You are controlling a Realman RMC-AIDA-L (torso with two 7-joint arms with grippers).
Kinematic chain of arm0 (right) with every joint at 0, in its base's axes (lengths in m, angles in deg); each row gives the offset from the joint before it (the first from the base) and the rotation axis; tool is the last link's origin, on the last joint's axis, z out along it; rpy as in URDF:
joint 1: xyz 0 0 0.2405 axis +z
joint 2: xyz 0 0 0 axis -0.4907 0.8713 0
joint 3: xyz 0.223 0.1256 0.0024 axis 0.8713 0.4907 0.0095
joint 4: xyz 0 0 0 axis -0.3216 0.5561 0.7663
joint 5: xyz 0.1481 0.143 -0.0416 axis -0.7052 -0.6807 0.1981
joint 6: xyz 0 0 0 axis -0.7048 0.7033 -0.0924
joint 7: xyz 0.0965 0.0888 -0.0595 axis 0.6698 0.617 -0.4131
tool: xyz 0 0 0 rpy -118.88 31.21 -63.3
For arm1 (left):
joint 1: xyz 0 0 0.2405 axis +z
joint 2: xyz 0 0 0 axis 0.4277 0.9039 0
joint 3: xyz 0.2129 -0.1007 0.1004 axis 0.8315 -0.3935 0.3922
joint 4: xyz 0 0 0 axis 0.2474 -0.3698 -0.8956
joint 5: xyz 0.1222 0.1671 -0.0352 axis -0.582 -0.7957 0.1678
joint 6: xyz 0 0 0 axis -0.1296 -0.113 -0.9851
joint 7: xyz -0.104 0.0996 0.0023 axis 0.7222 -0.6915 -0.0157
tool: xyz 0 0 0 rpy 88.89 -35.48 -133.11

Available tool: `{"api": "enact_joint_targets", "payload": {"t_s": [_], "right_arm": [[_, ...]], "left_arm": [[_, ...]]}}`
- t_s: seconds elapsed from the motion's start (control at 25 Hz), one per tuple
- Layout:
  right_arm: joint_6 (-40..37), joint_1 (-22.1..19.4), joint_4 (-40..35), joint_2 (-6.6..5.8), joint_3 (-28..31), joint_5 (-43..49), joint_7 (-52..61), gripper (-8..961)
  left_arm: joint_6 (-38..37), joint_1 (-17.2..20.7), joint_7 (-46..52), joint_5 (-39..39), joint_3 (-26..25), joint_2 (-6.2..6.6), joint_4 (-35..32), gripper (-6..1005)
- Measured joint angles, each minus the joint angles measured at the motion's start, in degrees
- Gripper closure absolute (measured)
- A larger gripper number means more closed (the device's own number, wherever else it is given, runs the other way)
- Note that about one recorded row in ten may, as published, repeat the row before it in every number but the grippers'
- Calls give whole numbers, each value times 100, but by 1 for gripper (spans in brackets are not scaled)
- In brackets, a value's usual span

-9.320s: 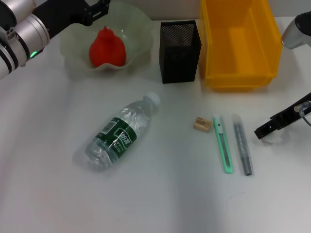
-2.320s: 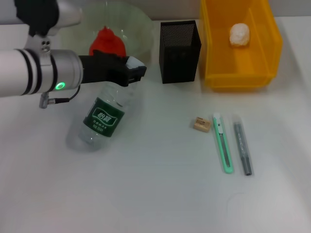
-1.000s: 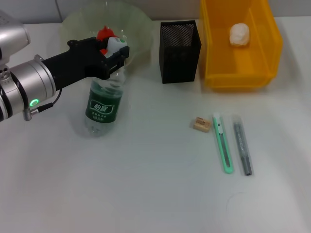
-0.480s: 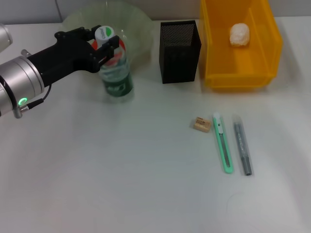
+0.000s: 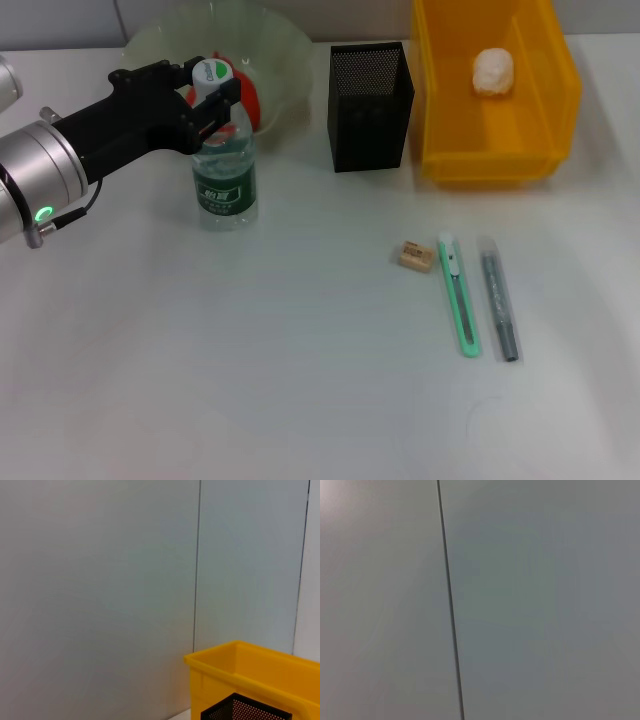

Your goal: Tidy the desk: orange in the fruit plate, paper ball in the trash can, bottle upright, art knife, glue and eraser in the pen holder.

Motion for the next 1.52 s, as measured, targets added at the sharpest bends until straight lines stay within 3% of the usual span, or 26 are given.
{"api": "enact_joint_targets", "payload": {"t_s": [1.2, 1.36, 1.52], "right_arm": [[-3, -108, 1, 22, -2, -18, -10, 248], [-28, -156, 1, 30, -5, -17, -9, 248], [-104, -178, 4, 30, 12, -17, 3, 248]], "left_arm": [[-148, 115, 32, -6, -151, 1, 137, 542], [-351, 111, 17, 3, -220, 8, 83, 350], [-645, 72, 11, 9, -395, 7, 84, 342]]}}
